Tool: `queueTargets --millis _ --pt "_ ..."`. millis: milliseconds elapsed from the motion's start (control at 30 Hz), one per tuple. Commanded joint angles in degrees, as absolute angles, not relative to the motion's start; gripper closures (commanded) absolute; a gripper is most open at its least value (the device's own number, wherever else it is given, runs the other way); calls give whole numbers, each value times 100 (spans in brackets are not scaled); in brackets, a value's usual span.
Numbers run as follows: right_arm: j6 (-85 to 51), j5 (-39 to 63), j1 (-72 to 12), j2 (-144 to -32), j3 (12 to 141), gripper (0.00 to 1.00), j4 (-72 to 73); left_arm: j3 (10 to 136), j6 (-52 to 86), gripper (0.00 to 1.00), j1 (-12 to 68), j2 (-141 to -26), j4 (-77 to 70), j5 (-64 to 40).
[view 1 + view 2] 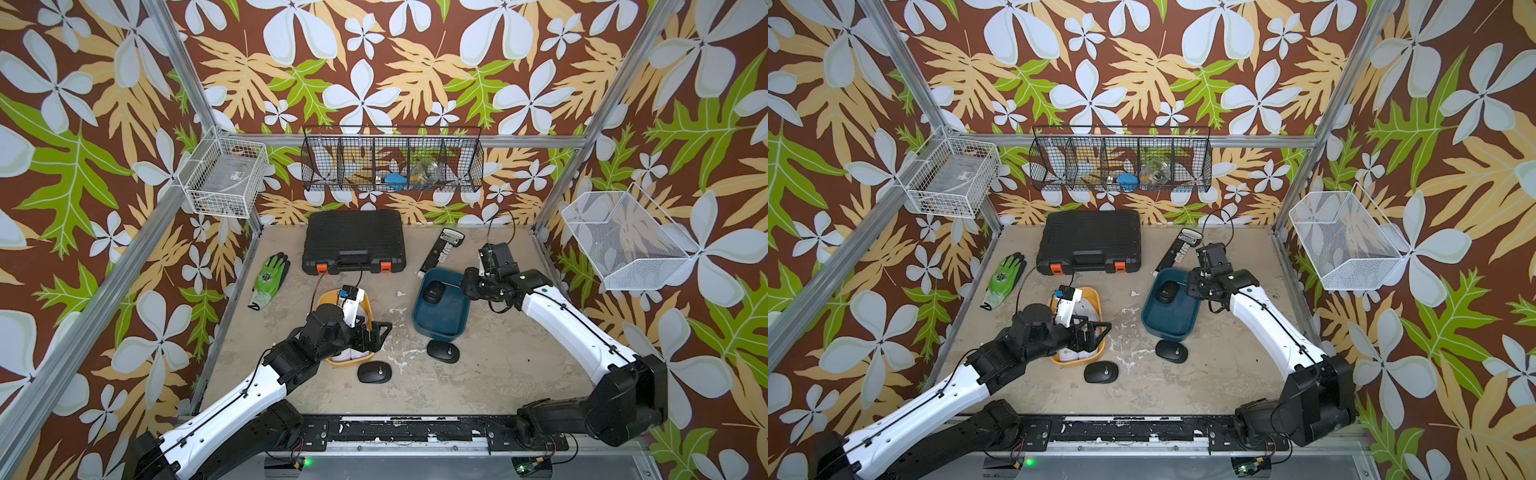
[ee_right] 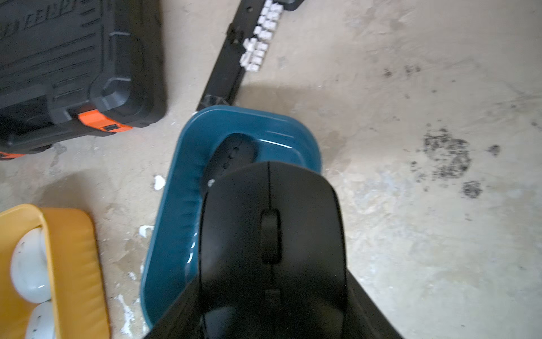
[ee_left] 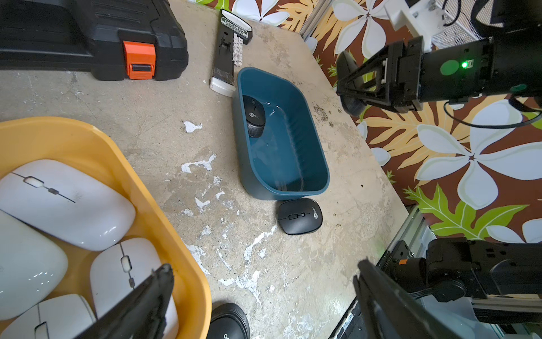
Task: Place the mice by color into the storage box
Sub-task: Place the mouse in the storage box.
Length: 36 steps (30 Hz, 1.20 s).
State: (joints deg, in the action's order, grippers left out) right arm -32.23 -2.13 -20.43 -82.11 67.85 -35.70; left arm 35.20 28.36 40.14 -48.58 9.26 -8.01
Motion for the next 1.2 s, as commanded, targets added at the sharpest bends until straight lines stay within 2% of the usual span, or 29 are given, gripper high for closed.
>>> queueTargets --millis 0,367,633,967,1033,1167 --pt "-3933 -487 -2366 -8580 7014 63 -3458 3513 2819 0 3999 -4819 910 -774" --pt "-4804 -1244 -2549 -9945 7277 63 -3345 3402 2903 0 3998 -4589 1006 -808" --pt "-5186 -1156 -2502 -10753 7784 62 -3294 3428 2821 0 3999 -4424 1238 -831" --pt "-5230 -1070 -2271 -10986 7491 61 -3174 3270 2883 0 3999 -4194 1318 -783" --pt "-5204 -1047 -2242 -11016 7445 61 -3136 3254 2883 0 3999 -4203 1312 -782" --pt "-5142 -940 -2204 -11103 7470 52 -3117 3245 2877 0 3999 -4225 1315 -794"
